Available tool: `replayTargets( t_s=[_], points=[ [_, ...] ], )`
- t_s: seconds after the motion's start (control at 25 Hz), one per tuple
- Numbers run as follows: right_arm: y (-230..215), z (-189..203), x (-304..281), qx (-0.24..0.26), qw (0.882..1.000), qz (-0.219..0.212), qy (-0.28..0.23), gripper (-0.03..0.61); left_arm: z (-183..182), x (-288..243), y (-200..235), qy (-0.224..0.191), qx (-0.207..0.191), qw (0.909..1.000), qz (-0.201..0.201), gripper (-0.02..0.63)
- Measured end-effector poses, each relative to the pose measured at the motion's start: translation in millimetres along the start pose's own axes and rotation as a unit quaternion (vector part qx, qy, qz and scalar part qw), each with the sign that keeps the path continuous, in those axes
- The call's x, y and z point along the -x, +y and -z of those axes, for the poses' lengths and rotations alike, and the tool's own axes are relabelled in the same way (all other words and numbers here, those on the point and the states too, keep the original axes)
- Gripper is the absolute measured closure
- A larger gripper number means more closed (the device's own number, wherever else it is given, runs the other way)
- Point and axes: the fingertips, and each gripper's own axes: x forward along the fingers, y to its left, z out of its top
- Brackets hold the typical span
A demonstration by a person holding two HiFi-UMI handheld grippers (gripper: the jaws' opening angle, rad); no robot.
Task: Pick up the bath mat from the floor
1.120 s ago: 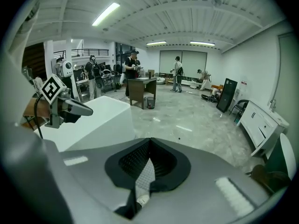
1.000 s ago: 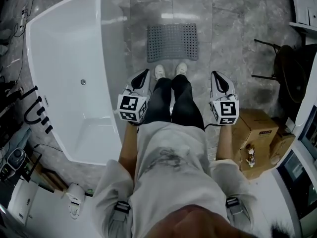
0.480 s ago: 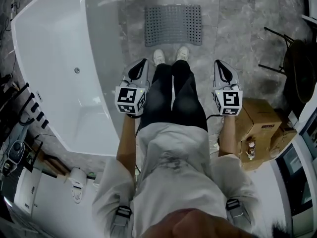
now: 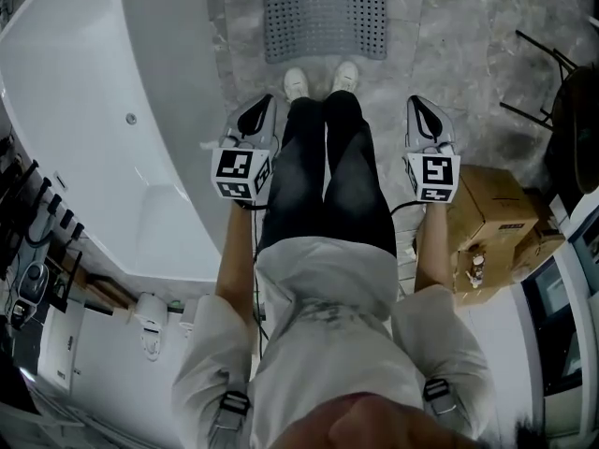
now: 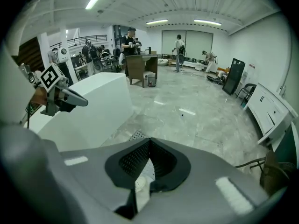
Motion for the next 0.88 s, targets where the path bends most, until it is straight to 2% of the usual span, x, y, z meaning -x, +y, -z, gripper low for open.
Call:
replayTargets(
  t_s=[0.36,0.72,0.88],
  points=[
    [-8,56,-54,-0.004,1.000,-0.005,0.026,0.577,58,-63,16,0.060,-0.015,0.9981,0.007,0.586],
    [-16,94,-109,-0.006,0.999,-0.009,0.047,0.575,96,-110,50,0.085,0.001,0.9963,-0.014,0.577],
    [-19,109,-131,-0.003,0.998,-0.011,0.056,0.554,111,-129,63,0.091,0.005,0.9956,-0.020,0.563]
  ],
)
